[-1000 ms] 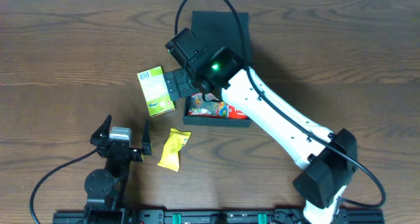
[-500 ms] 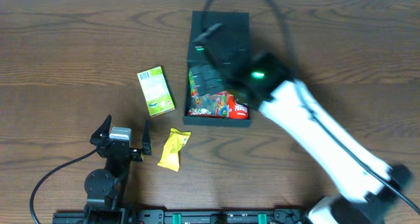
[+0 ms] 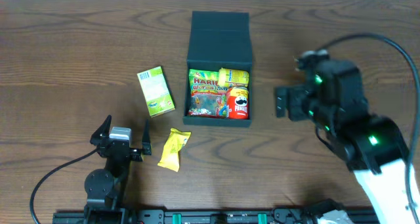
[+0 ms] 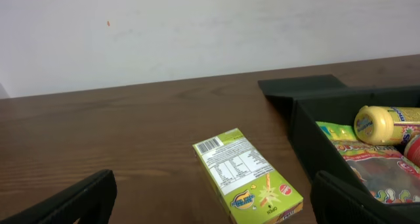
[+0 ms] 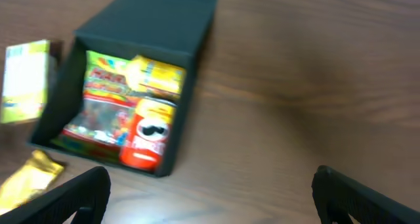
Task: Pack container
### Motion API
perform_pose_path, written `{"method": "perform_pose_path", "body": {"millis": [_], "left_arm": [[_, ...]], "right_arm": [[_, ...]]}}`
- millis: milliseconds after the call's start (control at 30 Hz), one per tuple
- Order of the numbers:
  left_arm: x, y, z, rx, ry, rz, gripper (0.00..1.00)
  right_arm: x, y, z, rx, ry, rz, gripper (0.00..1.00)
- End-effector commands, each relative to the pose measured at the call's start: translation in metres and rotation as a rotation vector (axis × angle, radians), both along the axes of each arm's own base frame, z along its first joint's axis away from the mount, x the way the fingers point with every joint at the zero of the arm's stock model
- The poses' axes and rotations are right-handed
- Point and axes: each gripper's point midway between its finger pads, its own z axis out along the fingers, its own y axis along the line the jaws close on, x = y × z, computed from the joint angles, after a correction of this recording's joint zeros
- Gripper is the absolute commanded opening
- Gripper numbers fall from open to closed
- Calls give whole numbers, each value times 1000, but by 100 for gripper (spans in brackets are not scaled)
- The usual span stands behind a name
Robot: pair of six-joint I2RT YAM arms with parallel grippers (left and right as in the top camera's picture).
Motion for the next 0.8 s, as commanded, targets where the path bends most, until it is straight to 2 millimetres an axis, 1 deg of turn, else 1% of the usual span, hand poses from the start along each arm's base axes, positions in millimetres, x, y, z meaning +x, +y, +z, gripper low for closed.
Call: {"method": "perform_pose_path", "body": {"millis": [0,100,200,267,333,400,567,767], "left_arm": [[-1,0,-18,4,63,-3,95],[-1,0,-18,4,63,-3,95],[-1,0,-18,4,63,-3,95],[-1,0,-18,4,63,-3,95],[-1,0,-18,4,63,-3,95],[-1,0,-18,4,63,-3,95],[-1,0,-18,4,63,-3,95],[-1,0,-18,4,63,-3,95]], "right_arm": [[-14,-11,-16,-31,-2,41,99],[-20,-22,-32,-33,-19,9,99],[-18,-35,-48,-61,-54,-43,99],[-19,-39,-61,-75,-50,-57,99],[-21,-39,-76,-82,-23,-56,99],[-21,-39,-87,-87,-6,-56,99],[-11,-40,-102,-102,0,-67,99],[-8,-39,-120,-117,65,-64,99]]}}
